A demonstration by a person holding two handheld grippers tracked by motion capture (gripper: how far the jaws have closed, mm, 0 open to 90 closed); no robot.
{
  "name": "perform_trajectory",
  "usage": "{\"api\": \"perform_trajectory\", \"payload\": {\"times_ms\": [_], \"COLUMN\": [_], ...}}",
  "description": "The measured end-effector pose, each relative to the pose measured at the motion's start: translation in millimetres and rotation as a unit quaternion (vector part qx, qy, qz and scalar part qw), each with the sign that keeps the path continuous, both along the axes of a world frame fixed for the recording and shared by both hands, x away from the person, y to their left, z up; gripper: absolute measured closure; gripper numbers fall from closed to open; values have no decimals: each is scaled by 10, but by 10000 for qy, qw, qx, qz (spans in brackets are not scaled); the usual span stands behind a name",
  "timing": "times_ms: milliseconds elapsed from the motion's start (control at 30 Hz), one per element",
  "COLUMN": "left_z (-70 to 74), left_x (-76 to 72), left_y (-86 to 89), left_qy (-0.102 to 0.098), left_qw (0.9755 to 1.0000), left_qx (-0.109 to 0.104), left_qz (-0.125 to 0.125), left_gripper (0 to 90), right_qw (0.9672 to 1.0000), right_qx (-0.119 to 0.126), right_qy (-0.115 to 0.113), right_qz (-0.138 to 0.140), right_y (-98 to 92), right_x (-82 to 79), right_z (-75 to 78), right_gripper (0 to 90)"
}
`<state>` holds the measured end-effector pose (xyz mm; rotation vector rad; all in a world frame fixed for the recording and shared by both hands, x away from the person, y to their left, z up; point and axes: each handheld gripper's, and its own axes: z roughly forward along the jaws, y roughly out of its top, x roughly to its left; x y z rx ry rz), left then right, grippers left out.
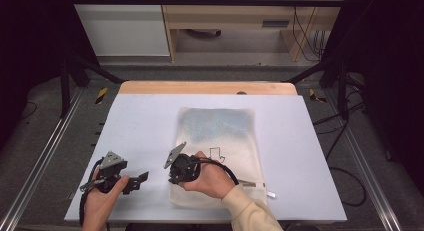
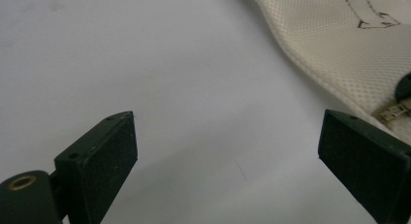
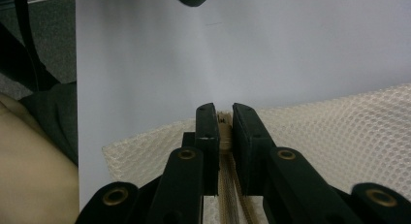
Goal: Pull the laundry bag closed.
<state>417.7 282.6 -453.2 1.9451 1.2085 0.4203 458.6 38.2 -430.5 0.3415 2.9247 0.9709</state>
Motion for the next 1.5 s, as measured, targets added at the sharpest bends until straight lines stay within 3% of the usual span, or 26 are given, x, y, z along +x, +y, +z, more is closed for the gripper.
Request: {"api": "perform_trajectory", "payload": {"times_ms": [100, 333, 500, 533, 767, 900, 1167, 1333, 1367, 1500], "left_z": [48, 81, 84, 68, 7, -31, -87, -112, -120, -142], "left_x": [-102, -195, -223, -219, -185, -156, -111, -81, -74, -55], "left_y": [-134, -314, -410, -442, -544, -622, -697, -696, -698, -710], "left_qy": [-47, 17, 78, 151, 351, 417, 557, 713, 761, 842], "left_qw": [9997, 9981, 9951, 9934, 9906, 9903, 9885, 9851, 9838, 9820], "left_qx": [-133, -53, -259, -360, -564, -414, -312, -562, -697, -700], "left_qz": [-217, -612, -955, -1080, -1196, -1255, -1373, -1464, -1463, -1538], "left_gripper": [68, 68, 82, 90, 97, 104, 150, 224, 224, 308], "right_qw": [9999, 9998, 9997, 9997, 9998, 9998, 9994, 9993, 9993, 9993], "right_qx": [98, 208, 219, 249, 202, 221, 336, 362, 362, 372], "right_qy": [19, 31, 45, 42, -8, -7, 8, 7, 7, -9], "right_qz": [20, -14, -13, 13, 4, 11, -13, -52, -52, -15], "right_y": [-42, -66, -57, -56, -34, -40, -66, -72, -72, -78], "right_x": [15, 37, 57, 63, 35, 24, 41, 35, 35, 31], "right_z": [36, 59, 41, 34, 15, -5, 16, 32, 32, 43], "right_gripper": [819, 819, 819, 819, 819, 818, 819, 819, 819, 819]}}
